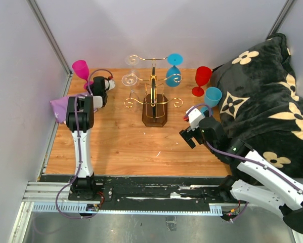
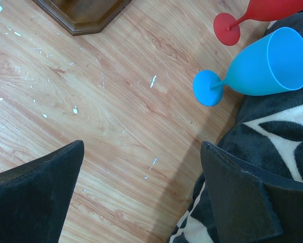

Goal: Take the wine glass off the wine glass rack

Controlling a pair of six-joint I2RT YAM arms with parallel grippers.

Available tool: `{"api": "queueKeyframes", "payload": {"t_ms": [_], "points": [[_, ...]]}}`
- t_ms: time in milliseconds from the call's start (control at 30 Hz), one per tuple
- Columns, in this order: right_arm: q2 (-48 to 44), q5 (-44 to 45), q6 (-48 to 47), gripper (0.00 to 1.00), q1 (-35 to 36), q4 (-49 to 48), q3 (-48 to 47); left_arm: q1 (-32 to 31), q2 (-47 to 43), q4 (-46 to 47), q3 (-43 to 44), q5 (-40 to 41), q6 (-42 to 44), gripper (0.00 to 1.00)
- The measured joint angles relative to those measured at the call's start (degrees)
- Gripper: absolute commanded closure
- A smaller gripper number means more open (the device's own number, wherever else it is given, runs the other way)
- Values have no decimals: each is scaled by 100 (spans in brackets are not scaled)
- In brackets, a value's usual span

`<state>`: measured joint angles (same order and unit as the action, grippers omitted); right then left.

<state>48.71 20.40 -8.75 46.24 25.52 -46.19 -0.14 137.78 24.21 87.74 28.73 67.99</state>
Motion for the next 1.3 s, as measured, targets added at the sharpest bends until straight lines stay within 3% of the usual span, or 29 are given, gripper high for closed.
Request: {"api": "queueKeyframes", "payload": {"t_ms": [567,933,1300], "points": [[-210,-87,0,2,0,-7,74,-17,-319,-1624,494,-1036,-861,50],[-232,-92,0,2,0,-20,96,-13,-343,-2085,857,-1521,-1419,33],[-236,-90,-2,2,0,-28,105,31,-555,-2564,914,-2553,-2144,34]]}}
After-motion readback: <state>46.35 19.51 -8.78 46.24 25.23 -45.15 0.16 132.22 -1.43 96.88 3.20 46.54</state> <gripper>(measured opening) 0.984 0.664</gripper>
